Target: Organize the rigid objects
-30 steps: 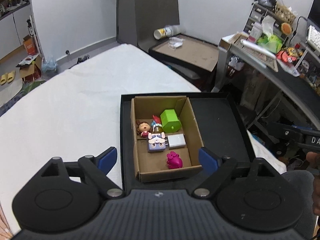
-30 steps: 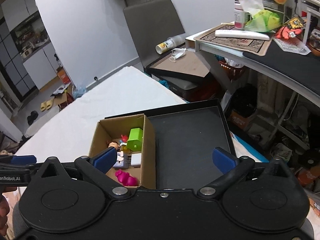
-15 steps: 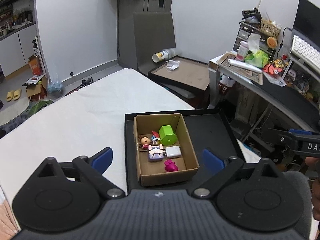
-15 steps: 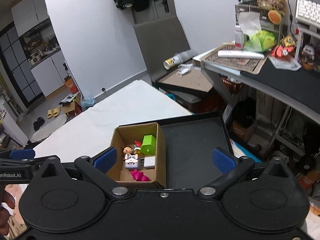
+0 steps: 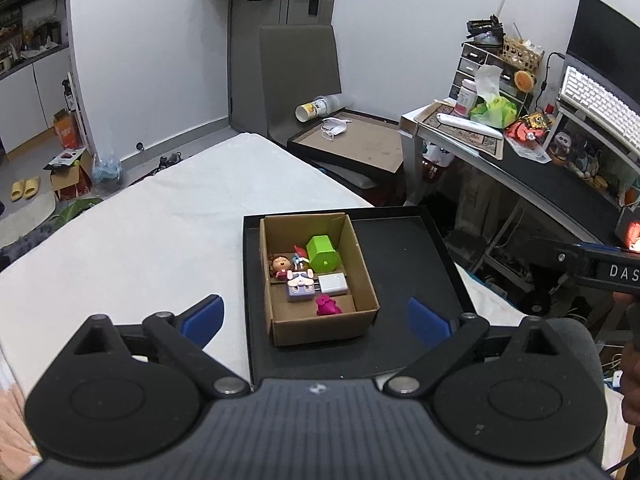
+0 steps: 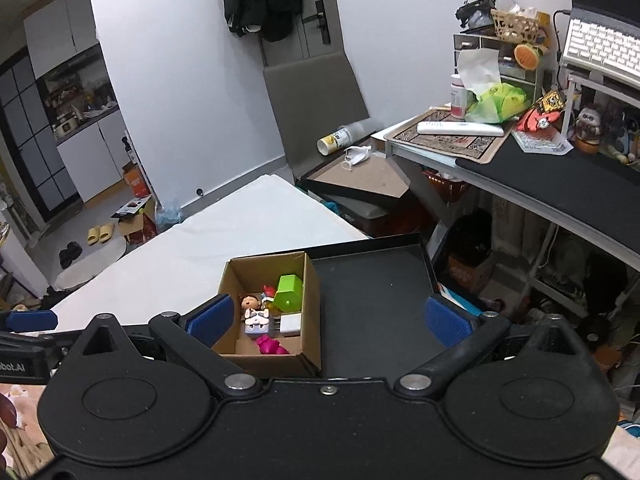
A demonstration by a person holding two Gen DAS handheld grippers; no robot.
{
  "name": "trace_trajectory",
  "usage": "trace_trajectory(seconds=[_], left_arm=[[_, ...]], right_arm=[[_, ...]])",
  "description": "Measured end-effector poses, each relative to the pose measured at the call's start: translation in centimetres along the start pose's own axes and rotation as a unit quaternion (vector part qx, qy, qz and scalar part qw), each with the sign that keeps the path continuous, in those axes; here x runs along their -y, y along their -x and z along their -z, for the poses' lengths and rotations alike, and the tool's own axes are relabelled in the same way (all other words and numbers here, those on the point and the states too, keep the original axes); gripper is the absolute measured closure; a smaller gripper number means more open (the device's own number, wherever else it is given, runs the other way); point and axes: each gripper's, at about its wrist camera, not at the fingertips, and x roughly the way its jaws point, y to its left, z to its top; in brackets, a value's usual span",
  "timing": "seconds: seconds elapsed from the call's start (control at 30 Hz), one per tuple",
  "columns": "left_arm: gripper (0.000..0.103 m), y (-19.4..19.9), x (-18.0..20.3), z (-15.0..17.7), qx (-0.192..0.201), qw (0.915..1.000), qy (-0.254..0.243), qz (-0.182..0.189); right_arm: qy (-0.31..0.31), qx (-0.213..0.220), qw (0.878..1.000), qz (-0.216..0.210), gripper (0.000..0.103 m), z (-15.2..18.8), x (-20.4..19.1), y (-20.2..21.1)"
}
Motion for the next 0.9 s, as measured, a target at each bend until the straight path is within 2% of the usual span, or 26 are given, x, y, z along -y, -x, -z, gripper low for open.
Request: trace_trajectory(seconds=[0.47, 0.6, 0.9], left_arm=[[0.005, 2.4, 0.0, 0.8, 0.031, 0.9994, 0.003, -0.015], [0.005, 2.7, -0.4, 0.9, 0.026, 0.9995, 0.018, -0.006], [0.005, 3.3, -0.3, 1.2, 0.029, 0.9995, 0.011, -0.005]], right_arm=[[0.023, 0.009, 1.0, -0.001, 0.0, 0.9, -0.9, 1.2], [0.026, 0.012, 1.0, -0.003, 0.0, 1.2, -1.1, 1.6], [0.028, 0.014, 0.999, -0.008, 0.0, 1.2, -1.2, 1.9]])
